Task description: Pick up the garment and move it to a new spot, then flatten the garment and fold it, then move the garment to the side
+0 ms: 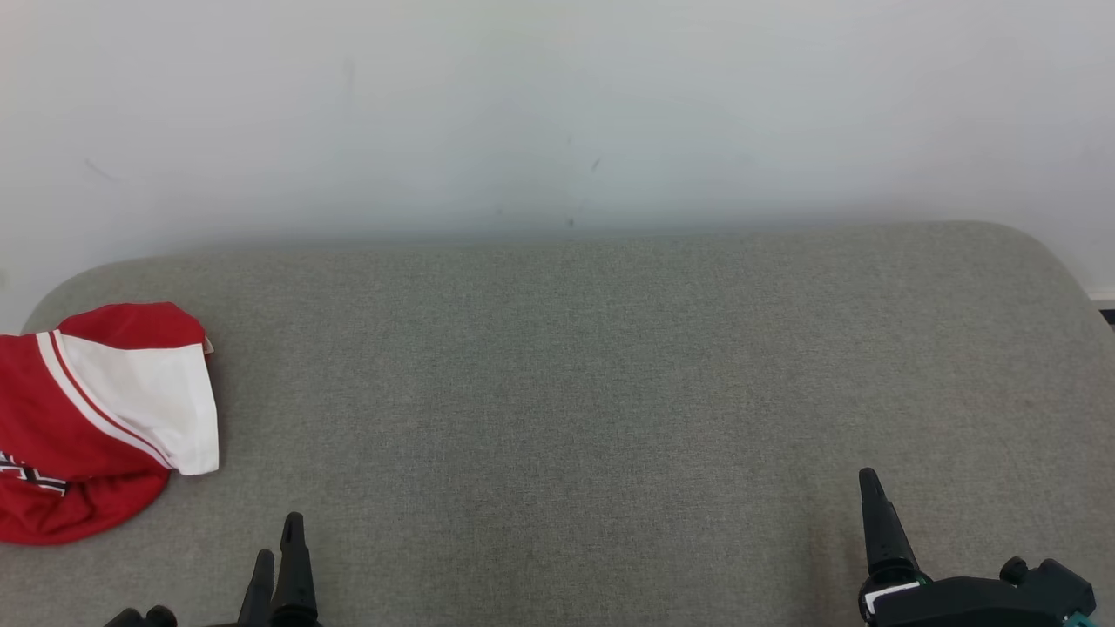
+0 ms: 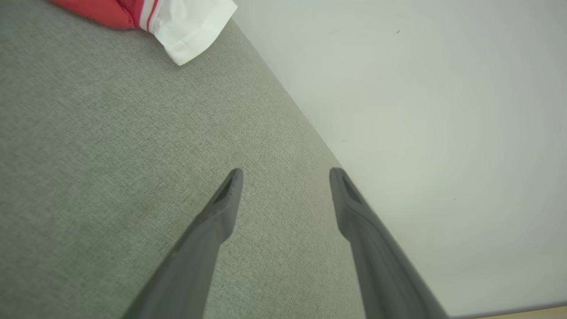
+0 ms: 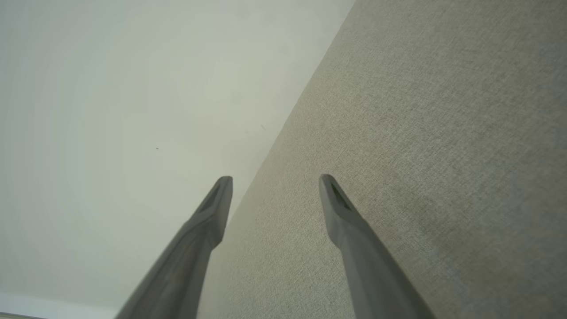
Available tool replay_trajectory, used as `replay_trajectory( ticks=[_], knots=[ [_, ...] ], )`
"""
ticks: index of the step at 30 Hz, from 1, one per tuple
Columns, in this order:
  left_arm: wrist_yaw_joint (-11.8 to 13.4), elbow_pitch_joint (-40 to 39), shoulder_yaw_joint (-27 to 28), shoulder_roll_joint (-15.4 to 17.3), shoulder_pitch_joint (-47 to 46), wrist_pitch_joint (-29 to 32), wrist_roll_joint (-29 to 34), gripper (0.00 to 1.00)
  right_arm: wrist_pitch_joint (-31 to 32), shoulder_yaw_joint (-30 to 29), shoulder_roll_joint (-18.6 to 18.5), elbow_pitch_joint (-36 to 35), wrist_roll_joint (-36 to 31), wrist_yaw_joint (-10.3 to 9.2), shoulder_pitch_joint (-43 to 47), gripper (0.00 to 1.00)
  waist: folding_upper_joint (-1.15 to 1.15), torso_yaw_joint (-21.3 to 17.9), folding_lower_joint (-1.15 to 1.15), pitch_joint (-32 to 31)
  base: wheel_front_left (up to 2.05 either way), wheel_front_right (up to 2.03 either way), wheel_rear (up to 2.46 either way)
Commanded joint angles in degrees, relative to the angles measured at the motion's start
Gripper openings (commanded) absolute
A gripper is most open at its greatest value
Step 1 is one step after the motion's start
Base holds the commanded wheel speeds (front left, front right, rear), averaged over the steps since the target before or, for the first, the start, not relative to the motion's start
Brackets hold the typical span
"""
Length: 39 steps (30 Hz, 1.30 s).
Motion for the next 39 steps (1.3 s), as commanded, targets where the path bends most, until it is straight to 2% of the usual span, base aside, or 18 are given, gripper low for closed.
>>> replay_trajectory(
  ticks=[1, 15, 39],
  knots=[
    [0.2, -0.9, -0.2, 0.4, 0.0, -0.4, 1.9, 1.0, -0.4, 0.1, 0.0, -0.8, -1.6, -0.04, -0.3, 1.0, 0.0, 0.0, -0.01, 0.0, 0.0, 0.0, 0.0],
    [1.0, -1.7, -2.5, 0.4, 0.2, -3.0, 18.7, 1.0, -3.0, 0.4, 0.0, -0.6, -15.0, -0.05, 0.1, 1.0, 0.0, 0.3, -0.01, -0.2, 0.0, 0.0, 0.0],
    [2.4, -1.9, -5.5, 1.8, 1.3, -6.7, 36.8, 1.0, -6.7, 1.0, -0.1, 0.2, -32.2, -0.08, 0.8, 1.0, 0.0, 0.5, -0.01, -0.5, 0.0, 0.0, 0.0]
  ],
)
